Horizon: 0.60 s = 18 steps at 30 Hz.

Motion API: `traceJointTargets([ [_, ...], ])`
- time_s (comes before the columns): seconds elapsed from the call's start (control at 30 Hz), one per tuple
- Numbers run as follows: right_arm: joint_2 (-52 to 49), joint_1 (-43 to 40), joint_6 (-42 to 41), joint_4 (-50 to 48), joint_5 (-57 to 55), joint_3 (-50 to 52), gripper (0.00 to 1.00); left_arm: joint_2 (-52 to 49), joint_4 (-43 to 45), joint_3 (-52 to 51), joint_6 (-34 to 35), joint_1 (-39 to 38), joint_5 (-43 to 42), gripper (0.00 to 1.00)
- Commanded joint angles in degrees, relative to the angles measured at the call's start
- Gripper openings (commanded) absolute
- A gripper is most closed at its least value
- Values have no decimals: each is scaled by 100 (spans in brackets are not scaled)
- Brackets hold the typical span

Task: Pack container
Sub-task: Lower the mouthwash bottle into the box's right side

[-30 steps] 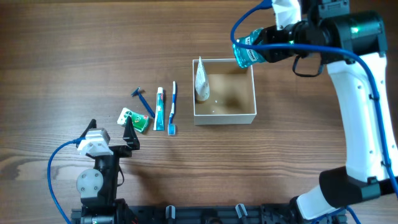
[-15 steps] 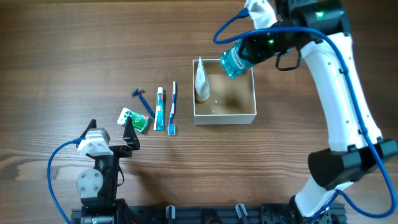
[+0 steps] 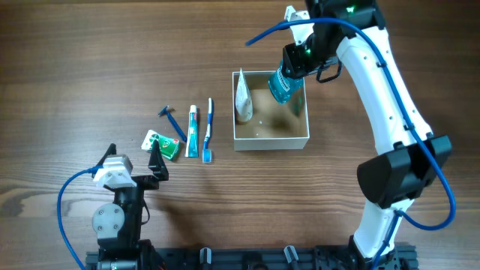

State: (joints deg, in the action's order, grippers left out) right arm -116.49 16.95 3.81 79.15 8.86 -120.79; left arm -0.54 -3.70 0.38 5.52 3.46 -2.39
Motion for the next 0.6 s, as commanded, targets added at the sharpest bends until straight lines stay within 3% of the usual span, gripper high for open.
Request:
traceJointTargets([
  [0.0,-72,13,-402,-31,-245,-63,4,15,-61,-4,96,-28,55,100],
  [0.57,-109,13,-1355,144,-673,-63,5,15,-61,-4,96,-28,52,100],
])
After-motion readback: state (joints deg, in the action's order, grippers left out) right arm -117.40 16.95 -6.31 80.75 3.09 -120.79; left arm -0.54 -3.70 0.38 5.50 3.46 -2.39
